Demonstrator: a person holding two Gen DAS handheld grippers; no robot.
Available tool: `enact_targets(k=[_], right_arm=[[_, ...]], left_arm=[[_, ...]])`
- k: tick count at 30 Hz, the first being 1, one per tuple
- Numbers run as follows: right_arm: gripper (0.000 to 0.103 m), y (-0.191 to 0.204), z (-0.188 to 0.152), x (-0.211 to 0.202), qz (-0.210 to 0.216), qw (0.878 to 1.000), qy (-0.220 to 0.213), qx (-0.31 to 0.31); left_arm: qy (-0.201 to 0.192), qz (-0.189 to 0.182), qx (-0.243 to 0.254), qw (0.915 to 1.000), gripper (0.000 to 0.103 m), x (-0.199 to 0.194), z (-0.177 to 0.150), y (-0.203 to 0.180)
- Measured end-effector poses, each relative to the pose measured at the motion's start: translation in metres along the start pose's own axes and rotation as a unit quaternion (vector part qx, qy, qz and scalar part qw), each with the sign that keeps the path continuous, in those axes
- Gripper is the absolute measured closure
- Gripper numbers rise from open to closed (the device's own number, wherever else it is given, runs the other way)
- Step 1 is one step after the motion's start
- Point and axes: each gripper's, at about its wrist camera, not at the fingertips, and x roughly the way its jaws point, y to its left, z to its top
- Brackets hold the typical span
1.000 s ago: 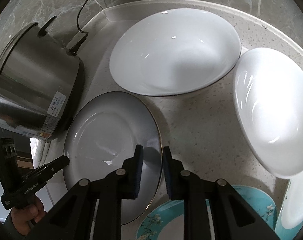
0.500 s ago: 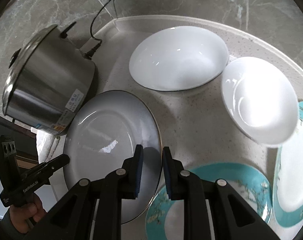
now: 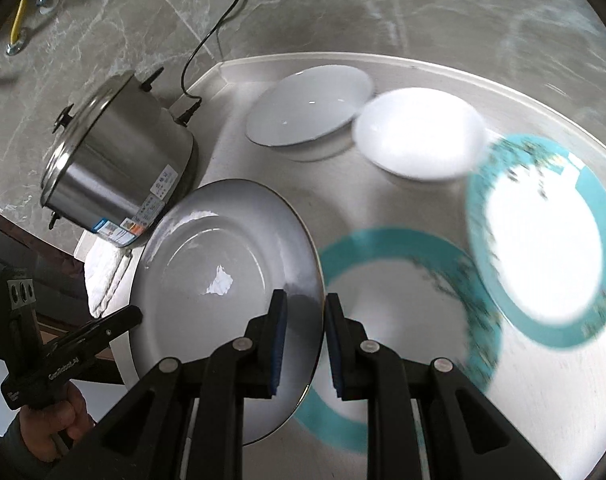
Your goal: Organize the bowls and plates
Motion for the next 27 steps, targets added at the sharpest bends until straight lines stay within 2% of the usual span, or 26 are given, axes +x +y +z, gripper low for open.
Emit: enact_targets(k=[8, 16, 22, 27], right_arm=[[0.083, -0.033, -0.061, -0.053, -0.018, 0.999, -0.020, 0.033], [0.083, -0.077, -0.135, -0.100, -0.041, 0.994, -0.040, 0.093], [0.083, -0.108, -0.181, -0.120, -0.054, 0.989, -0.042, 0.132], [0.083, -0.130, -0.209, -0.124, -0.064, 0.985, -0.039, 0.155]], left_arm=[[0.009, -0.021, 0.044, 0.9988, 0.084, -0.012, -0.048, -0.061], [0.042, -0.049, 0.100, 0.9929, 0.084, -0.013, -0.112, -0.123], [0.072, -0.062, 0.139, 0.9858, 0.084, -0.007, -0.160, -0.161], [0.096, -0.065, 0.160, 0.9804, 0.084, 0.008, -0.187, -0.180]])
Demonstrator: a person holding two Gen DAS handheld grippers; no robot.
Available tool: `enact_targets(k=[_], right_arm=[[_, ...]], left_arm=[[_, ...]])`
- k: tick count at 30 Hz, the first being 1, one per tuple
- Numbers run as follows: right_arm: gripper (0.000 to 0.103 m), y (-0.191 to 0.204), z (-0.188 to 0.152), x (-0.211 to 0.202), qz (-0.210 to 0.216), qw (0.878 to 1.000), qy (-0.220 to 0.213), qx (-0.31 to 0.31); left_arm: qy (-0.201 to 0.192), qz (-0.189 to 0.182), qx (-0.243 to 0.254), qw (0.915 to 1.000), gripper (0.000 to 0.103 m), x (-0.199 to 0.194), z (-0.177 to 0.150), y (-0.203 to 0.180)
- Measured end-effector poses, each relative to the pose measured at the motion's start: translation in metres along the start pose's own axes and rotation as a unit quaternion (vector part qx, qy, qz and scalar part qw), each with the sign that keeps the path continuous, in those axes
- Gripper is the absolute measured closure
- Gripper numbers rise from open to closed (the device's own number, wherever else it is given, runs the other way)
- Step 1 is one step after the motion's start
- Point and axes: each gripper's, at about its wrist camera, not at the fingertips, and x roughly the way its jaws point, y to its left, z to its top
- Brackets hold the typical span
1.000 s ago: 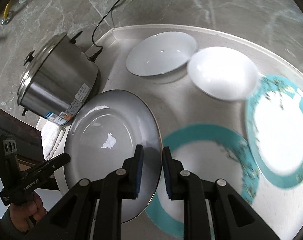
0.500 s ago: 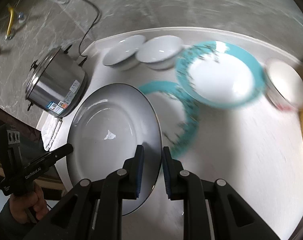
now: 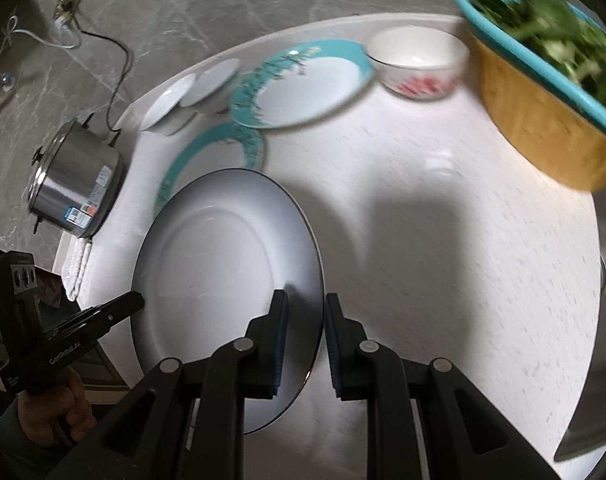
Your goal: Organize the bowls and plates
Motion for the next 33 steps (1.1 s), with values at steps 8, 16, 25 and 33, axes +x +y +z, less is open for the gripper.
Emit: enact_targets(k=[8, 16, 25, 33], right_arm=[[0.083, -0.036, -0.024, 0.012, -0.009, 1.000, 0.014, 0.020], [0.083, -0.042, -0.027, 0.020, -0.019, 1.000, 0.013, 0.009], [0.082, -0.043, -0.029, 0.022, -0.034, 0.999, 0.010, -0.007], [0.080, -0.039, -0.031, 0.022, -0.044, 0.999, 0.003, -0.021]], left_arm=[[0.021, 0.009, 0.018, 0.9996, 0.084, 0.038, -0.014, -0.017], [0.025, 0.018, 0.023, 0.9993, 0.084, 0.056, -0.012, -0.020], [0.026, 0.022, 0.036, 0.9988, 0.084, 0.064, -0.012, -0.023], [0.020, 0.021, 0.037, 0.9989, 0.083, 0.064, -0.012, -0.023]])
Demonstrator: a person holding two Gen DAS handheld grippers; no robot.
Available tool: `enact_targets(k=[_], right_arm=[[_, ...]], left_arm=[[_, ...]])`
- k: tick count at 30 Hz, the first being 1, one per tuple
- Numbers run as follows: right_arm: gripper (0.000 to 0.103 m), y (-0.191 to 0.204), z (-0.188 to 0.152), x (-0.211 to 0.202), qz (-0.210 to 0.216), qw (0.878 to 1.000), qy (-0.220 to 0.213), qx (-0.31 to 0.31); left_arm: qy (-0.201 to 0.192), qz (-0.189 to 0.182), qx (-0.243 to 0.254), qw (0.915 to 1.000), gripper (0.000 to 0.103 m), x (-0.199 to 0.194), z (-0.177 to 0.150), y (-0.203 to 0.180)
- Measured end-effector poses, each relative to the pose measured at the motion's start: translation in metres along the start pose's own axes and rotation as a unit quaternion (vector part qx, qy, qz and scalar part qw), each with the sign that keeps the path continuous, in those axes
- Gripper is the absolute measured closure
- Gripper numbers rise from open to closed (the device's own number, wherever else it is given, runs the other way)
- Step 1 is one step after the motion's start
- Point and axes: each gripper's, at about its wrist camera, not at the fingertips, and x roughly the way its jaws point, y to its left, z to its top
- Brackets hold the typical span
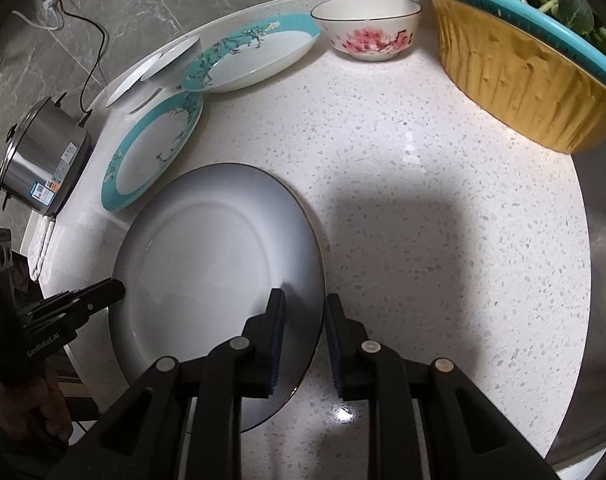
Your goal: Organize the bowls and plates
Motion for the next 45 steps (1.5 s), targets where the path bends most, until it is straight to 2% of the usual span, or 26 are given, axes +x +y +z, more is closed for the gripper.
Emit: enact_targets(k=[5, 6, 7, 8, 9, 10, 11, 13, 15, 16, 20, 23, 25, 28, 30, 32, 35, 39, 41, 43, 45], right_arm=[[0.076, 0.004, -0.002, -0.006, -0.007, 1.000, -0.014, -0.015], [0.071, 0.005, -0.002, -0.010, -0.005, 1.000, -0.024, -0.016], [0.055, 0.005, -0.002, -0.017, 0.001, 0.999, -0.037, -0.017], [0.046, 0.004, -0.002, -0.025, 0.004, 0.998, -0.053, -0.014], [0.029, 0.001, -0.001, -0.036, 0.004, 0.997, -0.075, -0.009], [0.016, -0.001, -0.001, -0.043, 0.007, 0.996, -0.088, -0.006], [0.012, -0.003, 0.000, -0.053, 0.014, 0.994, -0.106, -0.002], [0.000, -0.008, 0.003, -0.068, 0.016, 0.991, -0.132, 0.005], [0.000, -0.009, 0.007, -0.075, 0.021, 0.989, -0.145, 0.009], [0.000, -0.009, 0.010, -0.078, 0.030, 0.989, -0.146, 0.013], [0.000, 0.002, 0.022, -0.083, 0.072, 0.986, -0.149, 0.030], [0.000, 0.017, 0.032, -0.085, 0.107, 0.980, -0.162, 0.036], [0.000, 0.024, 0.038, -0.081, 0.133, 0.976, -0.164, 0.052], [0.000, 0.037, 0.049, -0.070, 0.175, 0.968, -0.153, 0.091], [0.000, 0.048, 0.056, -0.067, 0.203, 0.963, -0.144, 0.103], [0.000, 0.058, 0.068, -0.066, 0.216, 0.960, -0.137, 0.109], [0.000, 0.068, 0.092, -0.064, 0.244, 0.954, -0.123, 0.124], [0.000, 0.081, 0.121, -0.051, 0.224, 0.961, -0.108, 0.121], [0.004, 0.084, 0.129, -0.037, 0.222, 0.963, -0.094, 0.121], [0.022, 0.084, 0.136, -0.018, 0.222, 0.964, -0.074, 0.130], [0.026, 0.082, 0.142, 0.002, 0.221, 0.964, -0.056, 0.136]], left_arm=[[-0.023, -0.001, -0.002, 0.9997, 0.082, -0.013, 0.002, 0.002], [-0.034, 0.000, -0.001, 0.9994, 0.082, -0.020, 0.003, 0.004], [-0.047, -0.004, 0.002, 0.9989, 0.077, -0.028, 0.005, 0.006], [-0.056, -0.005, 0.004, 0.9984, 0.065, -0.033, 0.006, 0.008], [-0.069, -0.001, 0.001, 0.9976, 0.054, -0.041, 0.008, 0.012], [-0.084, 0.005, -0.005, 0.9964, 0.032, -0.049, 0.010, 0.016], [-0.107, 0.007, -0.013, 0.9942, 0.022, -0.061, 0.013, 0.023], [-0.128, 0.017, -0.016, 0.9915, 0.017, -0.075, 0.018, 0.031], [-0.138, 0.038, -0.014, 0.9896, 0.003, -0.088, 0.025, 0.039], [-0.134, 0.052, -0.013, 0.9895, 0.000, -0.093, 0.029, 0.044], [-0.141, 0.081, -0.025, 0.9863, 0.000, -0.116, 0.042, 0.066], [-0.170, 0.090, -0.004, 0.9813, 0.000, -0.133, 0.051, 0.083], [-0.167, 0.095, 0.002, 0.9815, 0.000, -0.134, 0.063, 0.097], [-0.147, 0.080, -0.027, 0.9856, 0.000, -0.130, 0.084, 0.129], [-0.111, 0.060, -0.055, 0.9905, 0.000, -0.124, 0.101, 0.151], [-0.108, 0.041, -0.068, 0.9910, 0.000, -0.121, 0.116, 0.167], [-0.108, 0.033, -0.049, 0.9923, 0.000, -0.113, 0.140, 0.180], [-0.077, 0.004, -0.022, 0.9968, 0.000, -0.088, 0.175, 0.185], [-0.053, -0.015, -0.004, 0.9985, 0.000, -0.071, 0.191, 0.183], [-0.050, -0.027, 0.008, 0.9984, 0.000, -0.057, 0.203, 0.181], [-0.027, -0.032, 0.037, 0.9985, 0.001, -0.040, 0.214, 0.176]])
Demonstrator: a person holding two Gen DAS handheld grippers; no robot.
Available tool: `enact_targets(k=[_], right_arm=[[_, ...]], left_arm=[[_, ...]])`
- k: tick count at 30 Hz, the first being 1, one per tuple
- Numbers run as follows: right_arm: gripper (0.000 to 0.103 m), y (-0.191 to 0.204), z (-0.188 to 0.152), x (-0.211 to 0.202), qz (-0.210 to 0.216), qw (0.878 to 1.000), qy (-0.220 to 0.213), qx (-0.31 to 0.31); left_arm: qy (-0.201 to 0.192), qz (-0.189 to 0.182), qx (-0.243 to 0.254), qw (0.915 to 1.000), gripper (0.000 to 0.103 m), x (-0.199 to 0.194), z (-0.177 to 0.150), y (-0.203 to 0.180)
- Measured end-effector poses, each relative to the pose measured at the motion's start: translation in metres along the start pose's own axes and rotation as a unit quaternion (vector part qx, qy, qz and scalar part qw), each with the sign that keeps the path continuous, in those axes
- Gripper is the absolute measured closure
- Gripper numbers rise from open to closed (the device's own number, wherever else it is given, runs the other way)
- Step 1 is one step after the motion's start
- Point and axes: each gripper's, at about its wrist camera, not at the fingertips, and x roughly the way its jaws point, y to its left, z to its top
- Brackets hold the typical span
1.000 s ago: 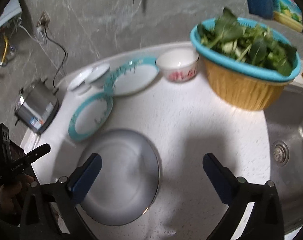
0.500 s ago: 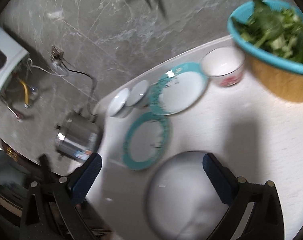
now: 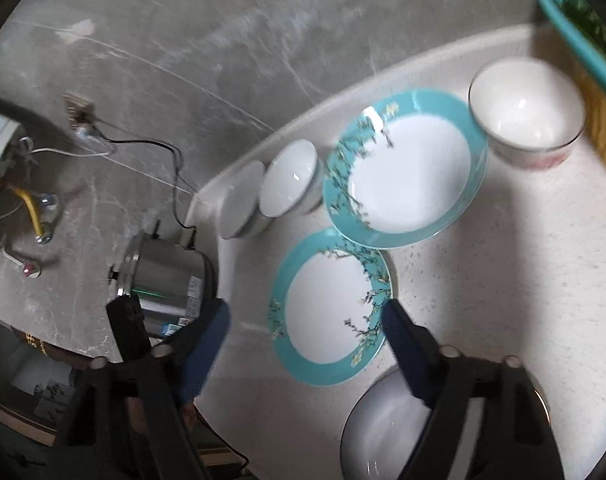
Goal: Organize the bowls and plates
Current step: 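Move the right tool to the teal-rimmed floral plate and grip its rim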
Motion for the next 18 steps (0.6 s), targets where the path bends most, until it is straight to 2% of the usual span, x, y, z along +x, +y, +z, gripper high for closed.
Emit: enact_targets(k=[2, 5, 7, 10, 13, 15, 17, 18], right_arm=[[0.027, -0.008, 0.004, 0.019, 0.004, 1.000, 0.023, 0.000], [0.034, -0.020, 0.006, 0.041, 0.005, 0.998, 0.056, -0.006], [0.045, -0.034, 0.008, 0.051, 0.012, 0.997, 0.075, 0.005], [0.047, -0.047, 0.011, 0.059, 0.015, 0.995, 0.095, 0.010], [0.047, -0.053, 0.014, 0.064, 0.022, 0.994, 0.108, 0.010], [0.047, -0.058, 0.015, 0.070, 0.025, 0.993, 0.118, 0.013], [0.047, -0.062, 0.015, 0.078, 0.028, 0.991, 0.130, 0.016], [0.047, -0.062, 0.014, 0.081, 0.029, 0.990, 0.134, 0.016]], left_arm=[[0.023, -0.016, 0.015, 0.9995, 0.001, 0.016, 0.008, 0.000], [0.046, -0.028, 0.029, 0.9981, 0.001, 0.035, 0.013, 0.003], [0.062, -0.051, 0.030, 0.9964, 0.001, 0.045, 0.013, 0.007], [0.076, -0.087, 0.020, 0.9931, 0.002, 0.058, 0.015, 0.016], [0.082, -0.093, 0.019, 0.9921, 0.002, 0.068, 0.018, 0.018], [0.090, -0.087, 0.022, 0.9919, 0.008, 0.075, 0.019, 0.019], [0.099, -0.088, 0.024, 0.9909, 0.023, 0.082, 0.020, 0.017], [0.102, -0.088, 0.025, 0.9906, 0.026, 0.084, 0.020, 0.014]])
